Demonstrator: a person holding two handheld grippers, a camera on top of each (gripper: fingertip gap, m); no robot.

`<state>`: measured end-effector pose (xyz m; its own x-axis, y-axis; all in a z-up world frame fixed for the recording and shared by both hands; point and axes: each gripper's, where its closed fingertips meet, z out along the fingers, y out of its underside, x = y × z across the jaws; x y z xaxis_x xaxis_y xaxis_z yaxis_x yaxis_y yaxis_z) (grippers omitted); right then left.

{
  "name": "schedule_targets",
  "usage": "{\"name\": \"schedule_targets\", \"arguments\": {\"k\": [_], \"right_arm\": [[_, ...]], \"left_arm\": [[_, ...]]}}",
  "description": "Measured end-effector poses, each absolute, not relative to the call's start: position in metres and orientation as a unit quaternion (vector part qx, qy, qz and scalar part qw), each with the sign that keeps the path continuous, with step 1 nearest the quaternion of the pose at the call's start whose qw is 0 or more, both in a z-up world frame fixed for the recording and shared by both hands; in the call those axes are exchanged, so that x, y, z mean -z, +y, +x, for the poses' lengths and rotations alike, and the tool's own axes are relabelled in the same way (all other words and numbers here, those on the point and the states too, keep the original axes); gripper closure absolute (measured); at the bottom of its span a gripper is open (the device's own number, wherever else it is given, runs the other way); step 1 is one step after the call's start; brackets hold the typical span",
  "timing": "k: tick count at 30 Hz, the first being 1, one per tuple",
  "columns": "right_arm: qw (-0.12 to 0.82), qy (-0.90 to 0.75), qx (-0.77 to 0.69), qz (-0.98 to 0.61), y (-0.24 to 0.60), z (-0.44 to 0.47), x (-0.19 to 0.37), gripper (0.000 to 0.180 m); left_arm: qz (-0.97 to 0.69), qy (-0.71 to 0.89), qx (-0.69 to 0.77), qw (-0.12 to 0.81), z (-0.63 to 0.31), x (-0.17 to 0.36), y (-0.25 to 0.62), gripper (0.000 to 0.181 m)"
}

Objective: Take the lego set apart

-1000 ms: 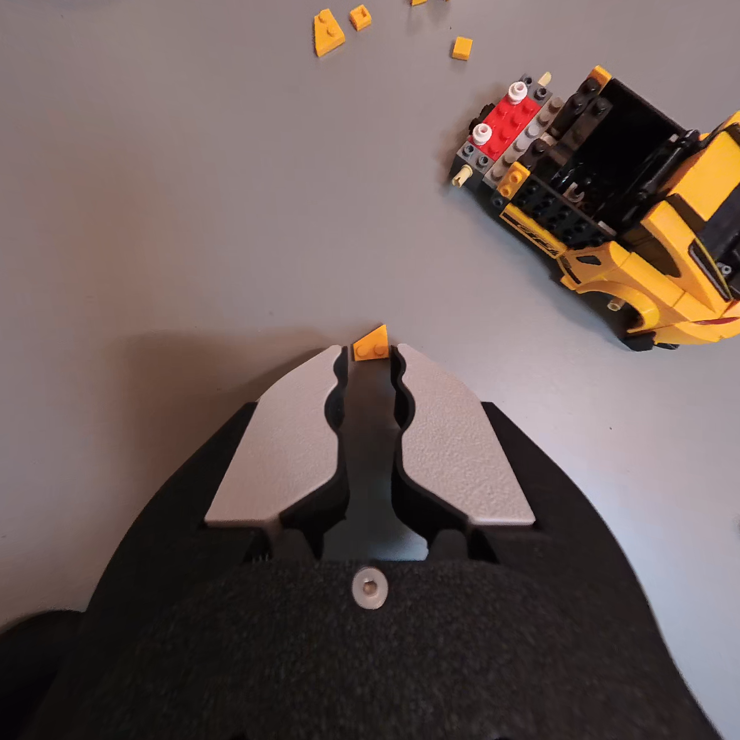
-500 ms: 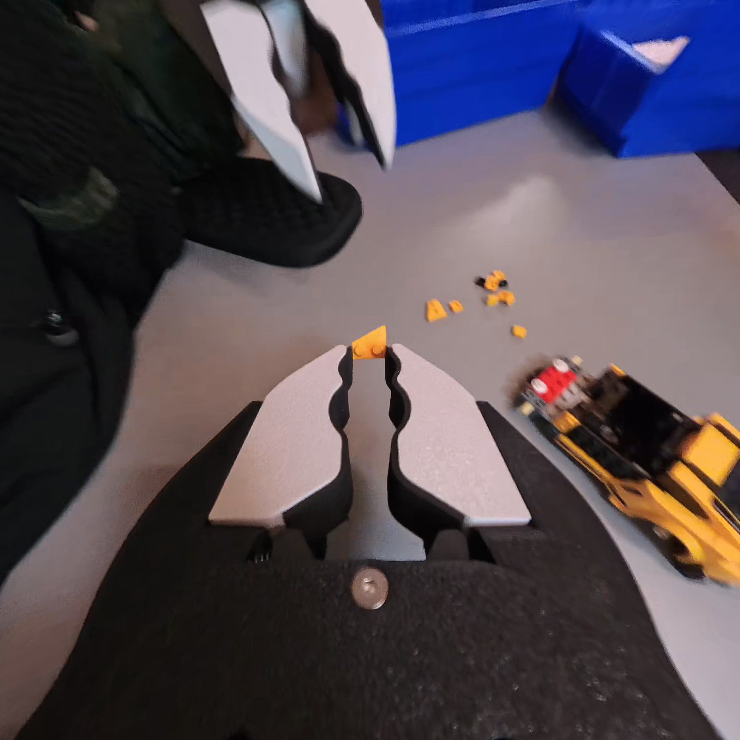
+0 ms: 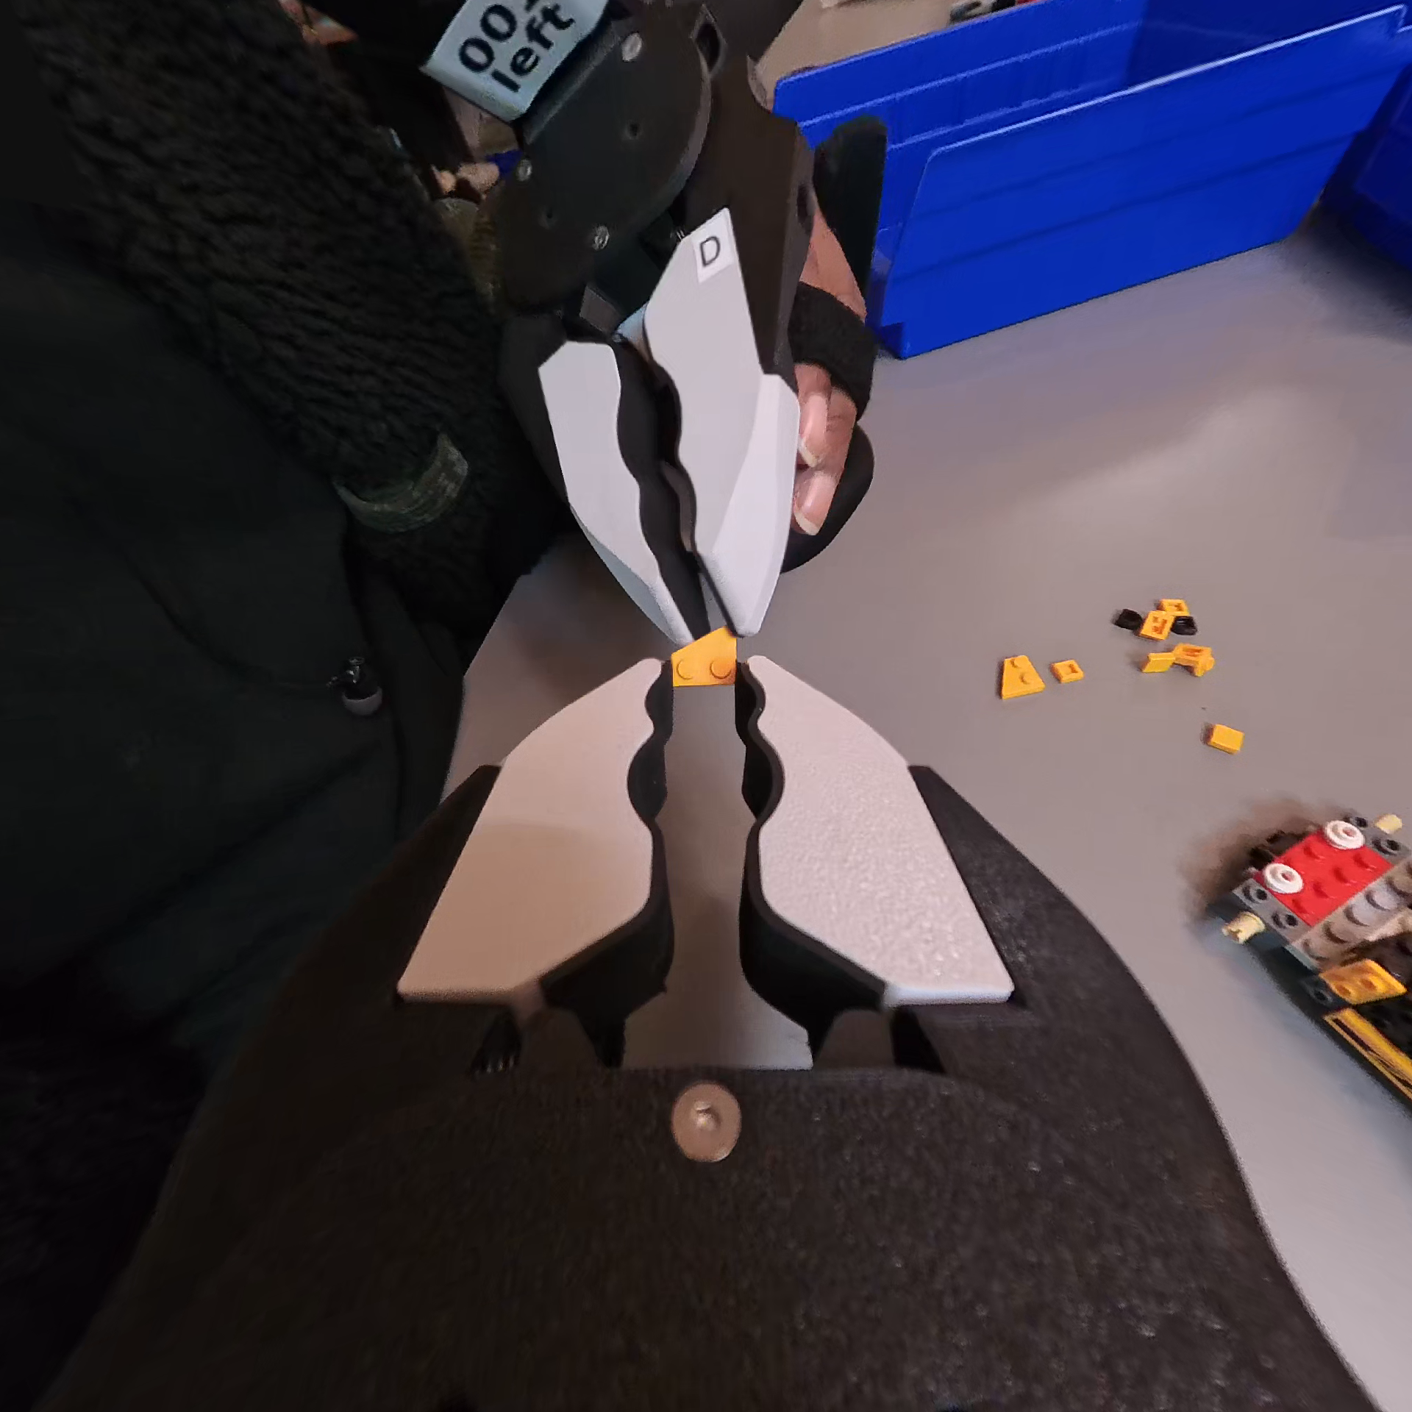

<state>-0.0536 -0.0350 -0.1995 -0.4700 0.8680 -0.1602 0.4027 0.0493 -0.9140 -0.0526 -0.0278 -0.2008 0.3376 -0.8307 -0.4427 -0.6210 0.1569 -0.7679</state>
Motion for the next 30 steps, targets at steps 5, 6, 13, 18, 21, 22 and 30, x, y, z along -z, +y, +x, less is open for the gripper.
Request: {"name": "schedule_targets", "arguments": {"k": [5,6,13,18,21,22,30], "right_arm": [[0.229,-0.668,-0.536,-0.463,-0.034,-0.055,0.192,0.165],[0.238,-0.661,-0.539,-0.465,-0.031,-0.056,0.190,0.166],[0.299,-0.643,-0.470,-0.526,0.011,-0.061,0.208,0.158],[0.302,-0.650,-0.427,-0.552,0.021,-0.067,0.227,0.158],[0.305,-0.646,-0.419,-0.560,0.025,-0.067,0.229,0.158],[0.305,-0.644,-0.416,-0.564,0.027,-0.066,0.231,0.159],[0.300,-0.638,-0.414,-0.576,0.034,-0.063,0.236,0.161]], "left_arm": [[-0.654,0.544,0.096,0.517,-0.059,0.196,-0.027,0.178],[-0.660,0.531,0.101,0.521,-0.064,0.193,-0.027,0.178],[-0.770,0.291,-0.055,0.565,-0.243,0.133,-0.019,0.178],[-0.889,0.041,-0.160,0.426,-0.401,0.164,-0.060,0.178],[-0.905,-0.045,-0.140,0.399,-0.428,0.186,-0.071,0.175],[-0.905,-0.061,-0.134,0.399,-0.429,0.188,-0.072,0.167],[-0.860,0.098,-0.111,0.488,-0.328,0.145,-0.027,0.156]]}}
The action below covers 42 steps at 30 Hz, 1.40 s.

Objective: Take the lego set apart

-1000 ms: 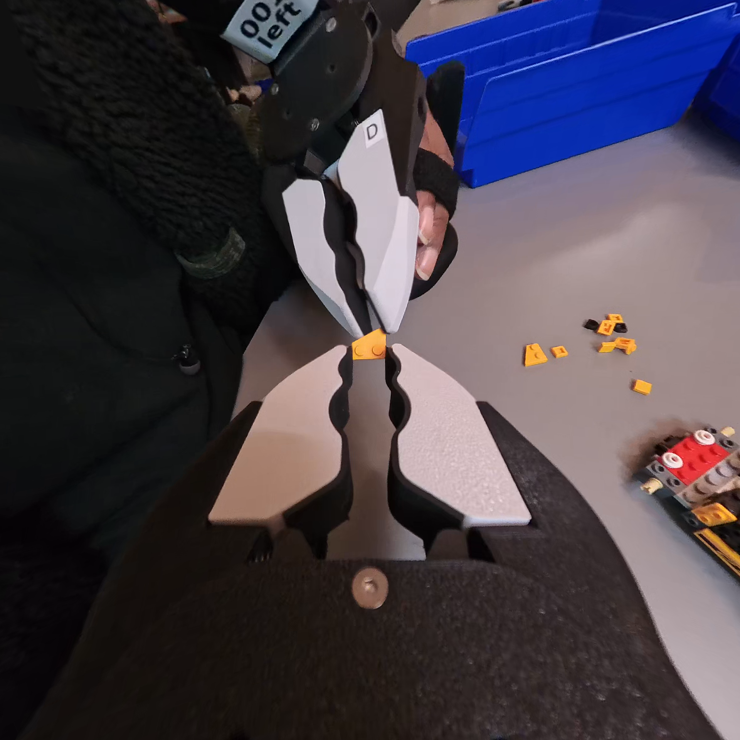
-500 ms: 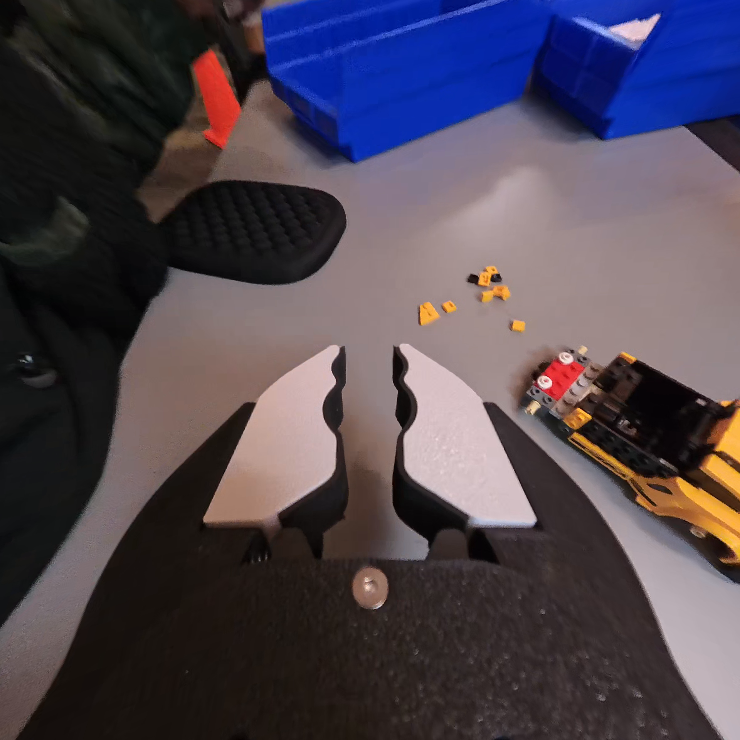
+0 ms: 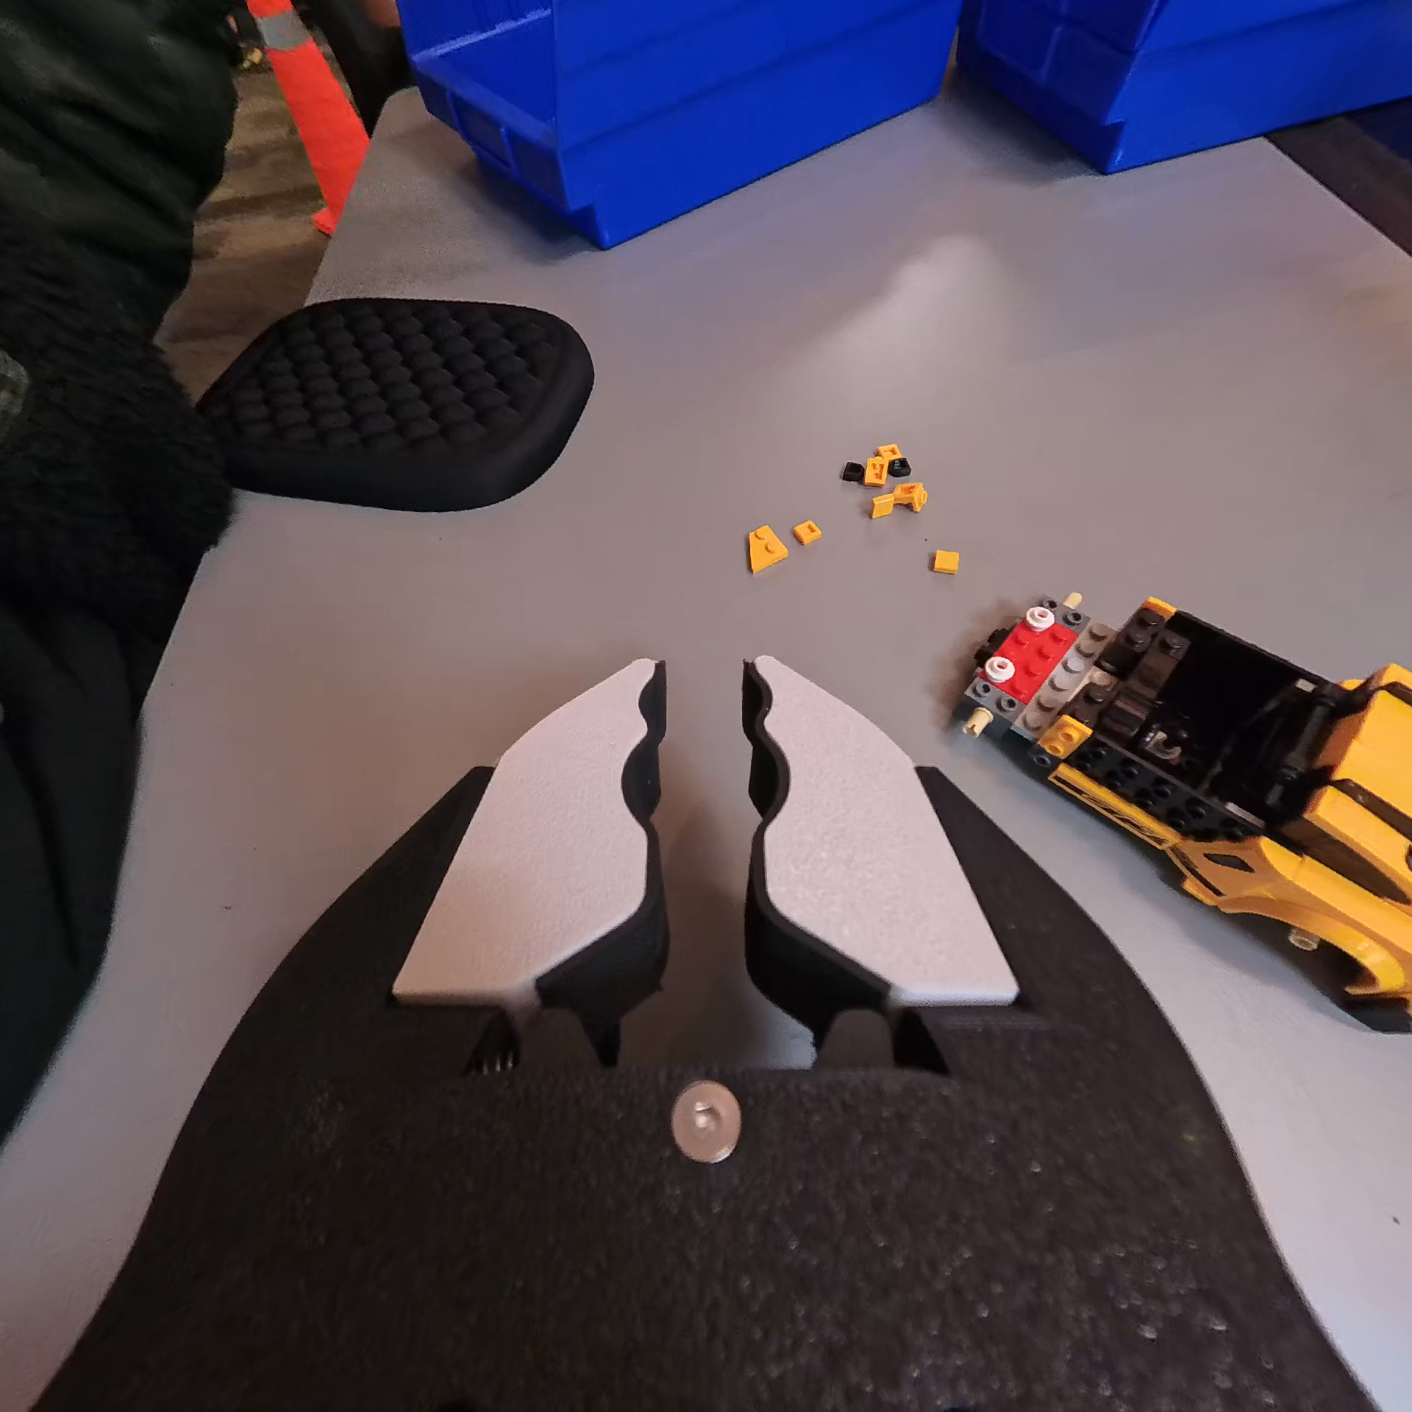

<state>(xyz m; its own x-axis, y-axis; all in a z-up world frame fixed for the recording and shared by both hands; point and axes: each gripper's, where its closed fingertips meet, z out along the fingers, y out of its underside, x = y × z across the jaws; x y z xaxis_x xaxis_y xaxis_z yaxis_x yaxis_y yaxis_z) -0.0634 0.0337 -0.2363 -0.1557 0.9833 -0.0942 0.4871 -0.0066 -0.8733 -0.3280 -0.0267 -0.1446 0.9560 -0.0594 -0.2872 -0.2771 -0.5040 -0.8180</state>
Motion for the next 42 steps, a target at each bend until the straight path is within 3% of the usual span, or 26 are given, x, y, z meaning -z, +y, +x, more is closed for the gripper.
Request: {"name": "schedule_targets", "arguments": {"k": [3,7,14,16,18,21,23,26,28,34,37,40,42], "right_arm": [[0.299,-0.638,-0.414,-0.577,0.034,-0.063,0.236,0.162],[0.303,-0.639,-0.409,-0.577,0.036,-0.058,0.233,0.162],[0.365,-0.616,-0.357,-0.600,0.072,-0.037,0.212,0.162],[0.381,-0.600,-0.338,-0.618,0.089,-0.029,0.211,0.162],[0.390,-0.586,-0.320,-0.634,0.104,-0.022,0.213,0.162],[0.392,-0.568,-0.316,-0.651,0.114,-0.017,0.215,0.162],[0.398,-0.562,-0.308,-0.657,0.120,-0.014,0.215,0.162],[0.404,-0.552,-0.307,-0.662,0.126,-0.011,0.214,0.163],[0.399,-0.543,-0.319,-0.667,0.127,-0.011,0.214,0.163],[0.398,-0.544,-0.316,-0.668,0.125,-0.013,0.216,0.163],[0.395,-0.543,-0.319,-0.669,0.124,-0.015,0.217,0.163],[0.390,-0.544,-0.323,-0.669,0.123,-0.016,0.220,0.164],[0.387,-0.545,-0.325,-0.669,0.122,-0.016,0.221,0.164]], "left_arm": [[-0.855,0.236,0.044,0.459,-0.216,0.175,-0.005,0.152],[-0.870,0.300,0.140,0.366,-0.145,0.238,0.016,0.148],[-0.899,0.302,0.113,0.297,-0.138,0.288,0.042,0.150],[-0.894,0.312,0.118,0.300,-0.133,0.290,0.042,0.165],[-0.888,0.331,0.106,0.302,-0.132,0.290,0.040,0.169],[-0.875,0.340,0.085,0.335,-0.141,0.268,0.035,0.169],[-0.866,0.301,0.066,0.394,-0.163,0.224,0.033,0.169],[-0.851,0.189,-0.019,0.489,-0.241,0.142,0.020,0.169],[-0.867,0.100,-0.084,0.481,-0.309,0.118,-0.001,0.169],[-0.924,-0.031,-0.112,0.365,-0.407,0.173,-0.048,0.167],[-0.928,-0.048,-0.099,0.355,-0.414,0.193,-0.056,0.136],[-0.928,-0.039,-0.100,0.357,-0.416,0.195,-0.064,0.126],[-0.932,-0.007,-0.063,0.357,-0.403,0.197,-0.068,0.131]]}}
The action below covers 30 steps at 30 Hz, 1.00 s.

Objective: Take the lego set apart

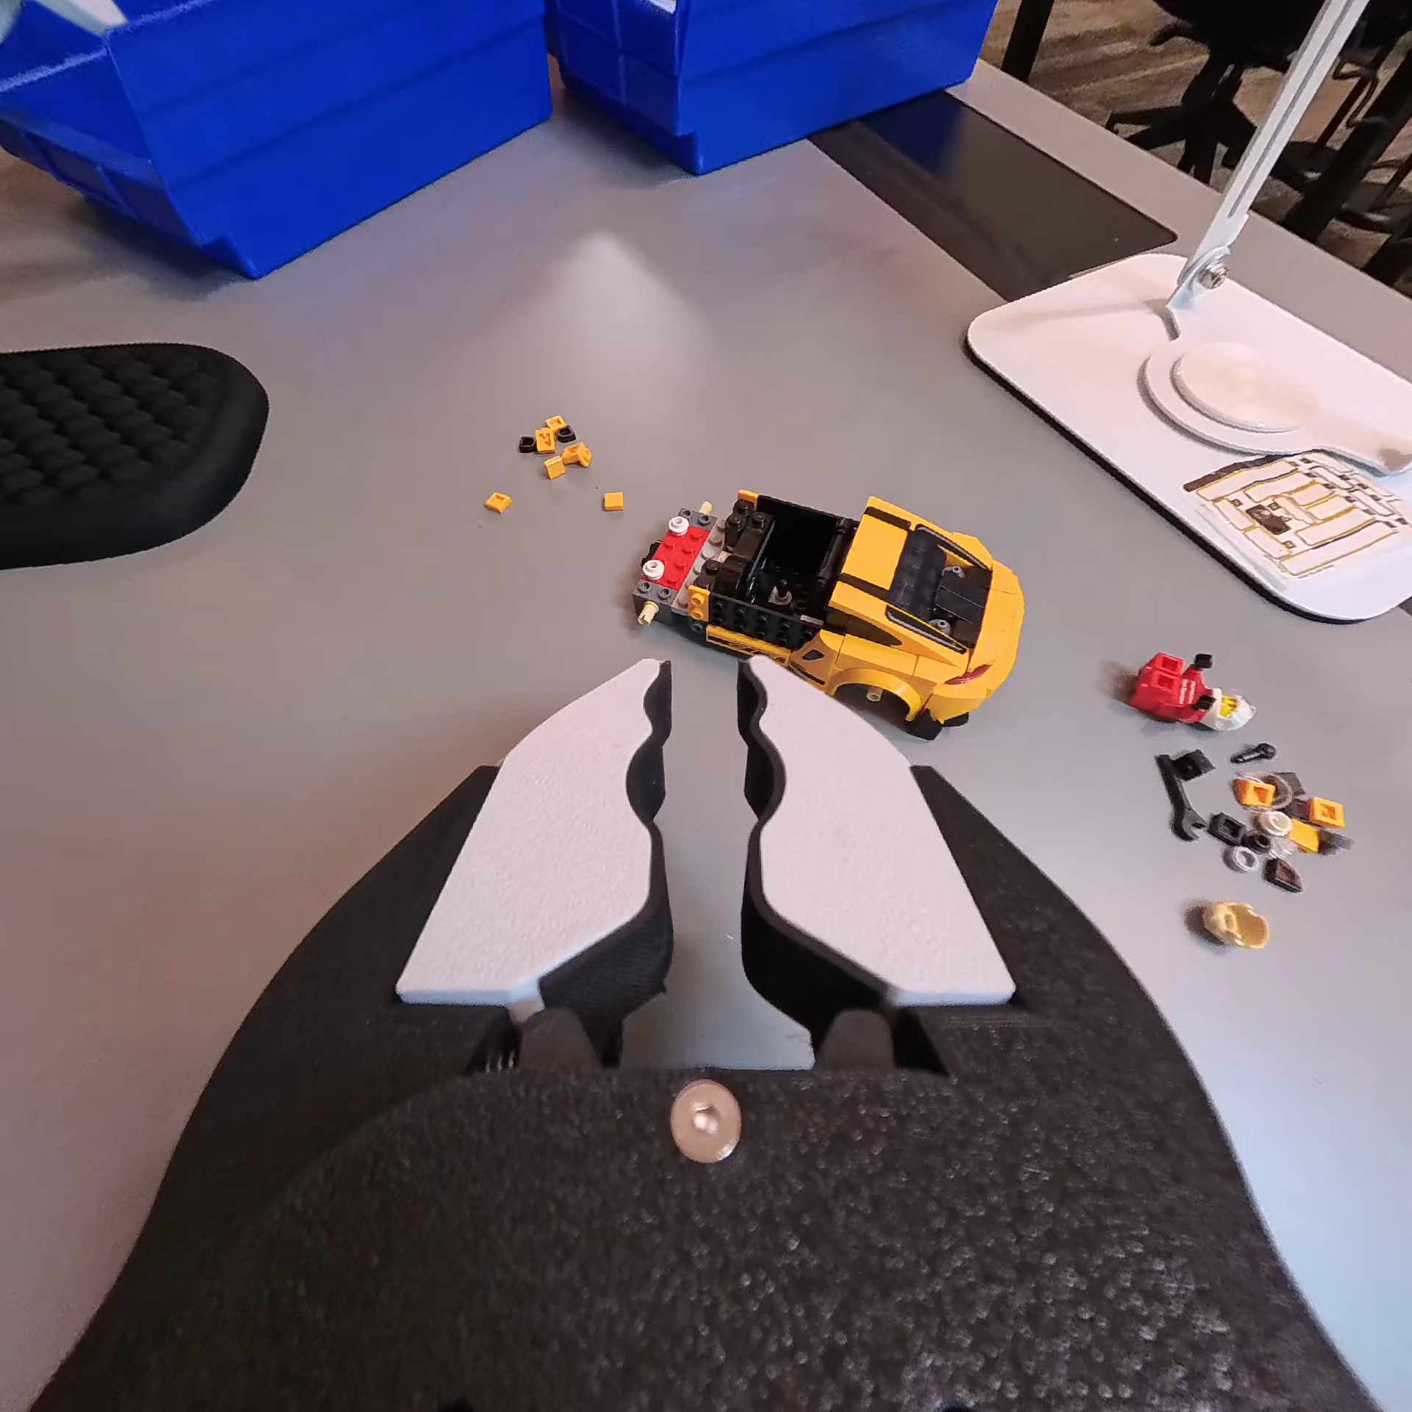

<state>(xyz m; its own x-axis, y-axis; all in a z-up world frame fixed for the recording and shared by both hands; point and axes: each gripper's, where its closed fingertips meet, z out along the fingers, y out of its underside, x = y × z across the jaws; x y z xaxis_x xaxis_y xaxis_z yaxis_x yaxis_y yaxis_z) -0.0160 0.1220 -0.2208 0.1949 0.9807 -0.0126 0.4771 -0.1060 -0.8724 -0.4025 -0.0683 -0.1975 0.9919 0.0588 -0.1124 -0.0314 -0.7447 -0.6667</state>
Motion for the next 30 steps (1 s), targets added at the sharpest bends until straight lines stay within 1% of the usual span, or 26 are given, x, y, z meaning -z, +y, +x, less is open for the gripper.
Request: {"name": "schedule_targets", "arguments": {"k": [3,4,6,10,14,16,18,20,22,23,27,30], "right_arm": [[0.386,-0.547,-0.327,-0.667,0.120,-0.017,0.221,0.164],[0.386,-0.547,-0.326,-0.667,0.120,-0.017,0.221,0.164],[0.386,-0.549,-0.325,-0.666,0.120,-0.017,0.220,0.164],[0.388,-0.548,-0.326,-0.665,0.119,-0.017,0.219,0.164],[0.389,-0.550,-0.325,-0.664,0.119,-0.017,0.218,0.164],[0.393,-0.550,-0.322,-0.663,0.119,-0.016,0.217,0.164],[0.398,-0.547,-0.317,-0.665,0.122,-0.013,0.215,0.164],[0.405,-0.540,-0.314,-0.668,0.127,-0.010,0.214,0.164],[0.407,-0.531,-0.319,-0.671,0.131,-0.008,0.213,0.164],[0.406,-0.527,-0.322,-0.674,0.132,-0.008,0.213,0.164],[0.406,-0.527,-0.321,-0.674,0.132,-0.007,0.215,0.164],[0.412,-0.529,-0.315,-0.672,0.133,-0.007,0.213,0.164]], "left_arm": [[-0.941,0.061,0.011,0.333,-0.367,0.213,-0.074,0.131],[-0.945,0.078,0.018,0.316,-0.359,0.223,-0.075,0.135],[-0.948,0.109,0.010,0.300,-0.348,0.236,-0.071,0.164],[-0.938,0.127,-0.027,0.322,-0.333,0.237,-0.039,0.164],[-0.929,0.126,-0.042,0.345,-0.320,0.236,-0.002,0.156],[-0.929,0.112,-0.054,0.349,-0.321,0.234,0.008,0.149],[-0.928,0.100,-0.095,0.347,-0.325,0.225,0.008,0.142],[-0.904,0.102,-0.128,0.394,-0.317,0.196,0.010,0.150],[-0.873,0.125,-0.088,0.464,-0.285,0.165,0.019,0.157],[-0.863,0.146,-0.060,0.479,-0.267,0.157,0.024,0.157],[-0.854,0.225,0.077,0.463,-0.195,0.167,0.042,0.159],[-0.833,0.287,0.122,0.457,-0.146,0.187,0.064,0.156]]}}
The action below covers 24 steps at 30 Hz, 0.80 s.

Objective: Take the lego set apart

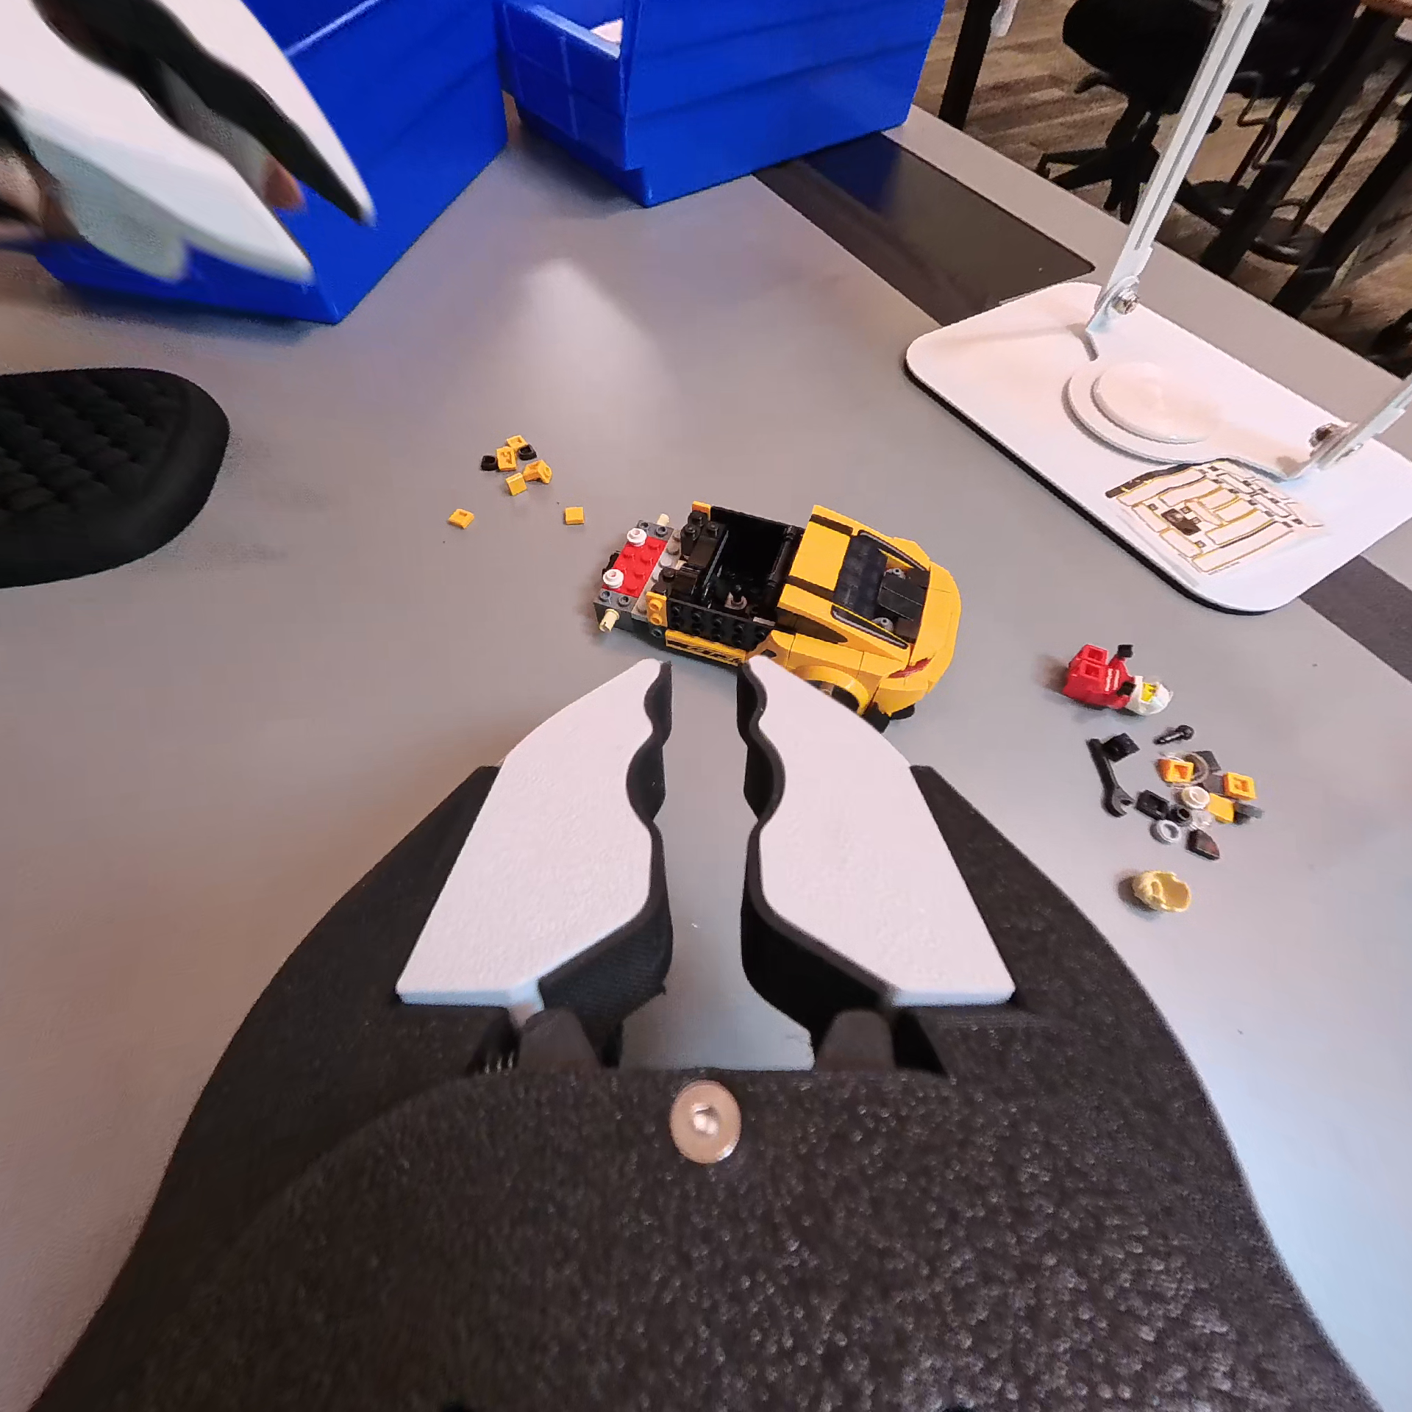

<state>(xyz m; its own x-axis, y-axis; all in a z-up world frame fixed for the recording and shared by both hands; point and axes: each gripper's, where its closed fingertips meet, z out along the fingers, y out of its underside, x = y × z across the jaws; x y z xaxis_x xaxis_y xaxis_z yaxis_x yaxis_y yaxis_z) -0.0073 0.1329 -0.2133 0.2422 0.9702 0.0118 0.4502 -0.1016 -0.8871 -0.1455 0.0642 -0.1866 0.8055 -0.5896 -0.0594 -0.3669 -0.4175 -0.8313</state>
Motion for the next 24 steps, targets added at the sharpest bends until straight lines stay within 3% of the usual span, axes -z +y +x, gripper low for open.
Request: {"name": "schedule_targets", "arguments": {"k": [5,10,13,15,24], "right_arm": [[0.409,-0.523,-0.318,-0.677,0.135,-0.007,0.217,0.164],[0.407,-0.523,-0.314,-0.680,0.137,-0.007,0.221,0.164],[0.398,-0.522,-0.313,-0.686,0.138,-0.006,0.228,0.164],[0.393,-0.521,-0.315,-0.690,0.139,-0.007,0.232,0.164],[0.375,-0.513,-0.301,-0.711,0.144,-0.005,0.248,0.164]], "left_arm": [[-0.845,0.313,0.175,0.396,-0.102,0.241,0.102,0.132],[-0.861,0.366,0.135,0.326,-0.099,0.284,0.128,0.101],[-0.855,0.394,0.143,0.304,-0.087,0.291,0.129,0.110],[-0.856,0.387,0.144,0.310,-0.083,0.290,0.129,0.126],[-0.863,0.360,0.138,0.326,-0.066,0.290,0.105,0.123]]}}
